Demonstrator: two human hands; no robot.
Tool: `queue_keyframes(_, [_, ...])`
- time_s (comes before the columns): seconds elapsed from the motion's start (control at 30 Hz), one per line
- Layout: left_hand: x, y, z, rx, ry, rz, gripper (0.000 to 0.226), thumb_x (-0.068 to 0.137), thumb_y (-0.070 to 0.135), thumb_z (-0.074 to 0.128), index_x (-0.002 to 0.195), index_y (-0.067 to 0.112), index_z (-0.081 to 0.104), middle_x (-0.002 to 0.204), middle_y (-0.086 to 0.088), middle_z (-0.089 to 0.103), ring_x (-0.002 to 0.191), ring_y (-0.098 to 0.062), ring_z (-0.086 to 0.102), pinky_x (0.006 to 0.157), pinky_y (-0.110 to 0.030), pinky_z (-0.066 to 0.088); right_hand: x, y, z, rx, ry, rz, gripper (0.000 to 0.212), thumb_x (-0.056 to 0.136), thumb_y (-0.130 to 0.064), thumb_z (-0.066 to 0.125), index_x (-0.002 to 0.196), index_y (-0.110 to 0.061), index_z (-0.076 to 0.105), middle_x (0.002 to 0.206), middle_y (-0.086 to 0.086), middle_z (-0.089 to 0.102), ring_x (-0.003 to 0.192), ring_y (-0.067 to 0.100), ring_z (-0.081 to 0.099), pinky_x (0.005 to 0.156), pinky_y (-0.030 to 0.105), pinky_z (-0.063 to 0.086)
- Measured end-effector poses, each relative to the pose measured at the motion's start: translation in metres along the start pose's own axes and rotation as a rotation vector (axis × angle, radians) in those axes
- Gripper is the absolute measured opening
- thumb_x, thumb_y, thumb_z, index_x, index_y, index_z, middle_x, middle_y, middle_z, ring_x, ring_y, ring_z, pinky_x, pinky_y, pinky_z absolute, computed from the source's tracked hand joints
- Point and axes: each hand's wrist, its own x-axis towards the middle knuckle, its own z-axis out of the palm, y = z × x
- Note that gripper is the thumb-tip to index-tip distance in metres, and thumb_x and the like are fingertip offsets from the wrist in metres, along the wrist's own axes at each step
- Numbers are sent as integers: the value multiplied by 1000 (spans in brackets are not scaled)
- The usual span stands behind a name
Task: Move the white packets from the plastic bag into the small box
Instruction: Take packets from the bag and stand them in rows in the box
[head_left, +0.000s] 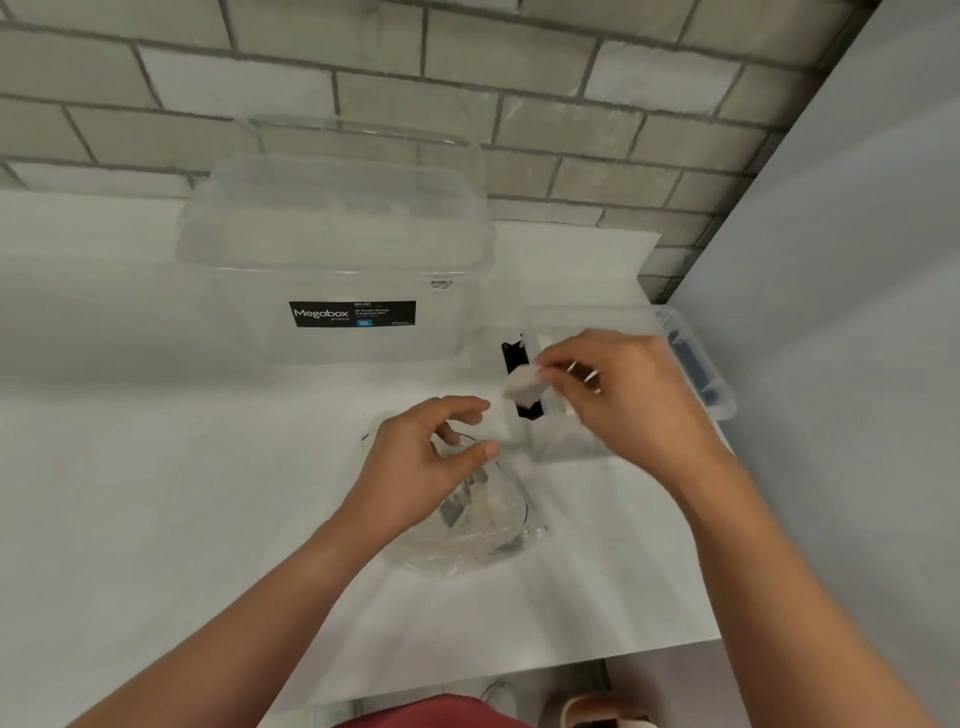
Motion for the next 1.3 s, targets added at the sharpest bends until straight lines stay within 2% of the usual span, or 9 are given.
queue_keyframes(0.1, [7, 11, 18, 141, 11, 121, 33, 81, 41, 79, 113, 39, 70, 108, 22, 65, 96, -4, 60, 78, -21, 49, 11, 32, -15, -56, 180, 81, 12, 93, -25, 69, 102, -27, 77, 93, -12, 74, 74, 10, 66, 74, 39, 58])
queue_keyframes(0.2, [13, 23, 38, 317, -24, 275, 33, 86, 46, 72, 117, 36, 69, 116, 21, 61, 108, -3, 54, 90, -24, 47, 24, 60, -18, -133, 169, 133, 13, 96, -25, 65, 102, -29, 76, 97, -11, 73, 79, 14, 66, 75, 40, 57])
queue_keyframes(0.3, [19, 30, 59, 483, -13, 388, 33, 89, 47, 68, 118, 32, 70, 118, 16, 62, 105, -11, 54, 87, -29, 50, 35, 85, -8, -170, 13, 134, 15, 96, -27, 63, 102, -32, 76, 101, -10, 74, 87, 17, 67, 81, 41, 56])
queue_keyframes(0.43, [29, 27, 75, 611, 59, 452, 21, 88, 36, 72, 107, 29, 75, 108, 11, 67, 92, -18, 59, 75, -36, 54, 44, 100, 18, -75, -281, 189, 13, 90, -30, 67, 95, -37, 76, 91, -16, 74, 97, 16, 64, 86, 41, 56])
queue_keyframes(0.63, [30, 26, 79, 633, 121, 476, 13, 88, 26, 74, 99, 27, 78, 99, 10, 70, 83, -20, 59, 69, -36, 53, 57, 102, 53, -96, -427, 173, 10, 90, -25, 70, 93, -31, 77, 95, -7, 73, 87, 19, 65, 75, 36, 58])
queue_keyframes(0.93, [28, 27, 80, 638, 91, 433, 16, 89, 30, 71, 105, 27, 76, 107, 10, 68, 88, -18, 58, 73, -37, 54, 67, 111, 70, -131, -402, 200, 13, 87, -33, 71, 99, -33, 75, 100, -6, 73, 98, 23, 66, 81, 40, 58])
queue_keyframes(1.03, [22, 27, 73, 595, 8, 404, 29, 93, 37, 64, 119, 27, 70, 120, 10, 64, 100, -16, 56, 83, -35, 53, 63, 111, 64, -99, -334, 218, 22, 88, -30, 70, 110, -32, 75, 107, -6, 74, 105, 21, 64, 85, 38, 56])
queue_keyframes(1.13, [12, 21, 58, 555, 14, 370, 33, 93, 38, 63, 125, 28, 66, 125, 11, 61, 107, -14, 53, 89, -31, 49, 53, 110, 48, -17, -197, 259, 19, 89, -34, 71, 108, -33, 75, 101, -13, 74, 101, 17, 65, 88, 38, 56])
queue_keyframes(1.3, [-7, -13, 12, 537, 231, 236, 26, 88, 29, 73, 113, 27, 71, 117, 10, 61, 108, -14, 50, 89, -26, 45, 14, 65, 19, 200, 41, 273, 10, 90, -30, 74, 99, -30, 77, 87, -21, 72, 77, -3, 64, 71, 12, 48])
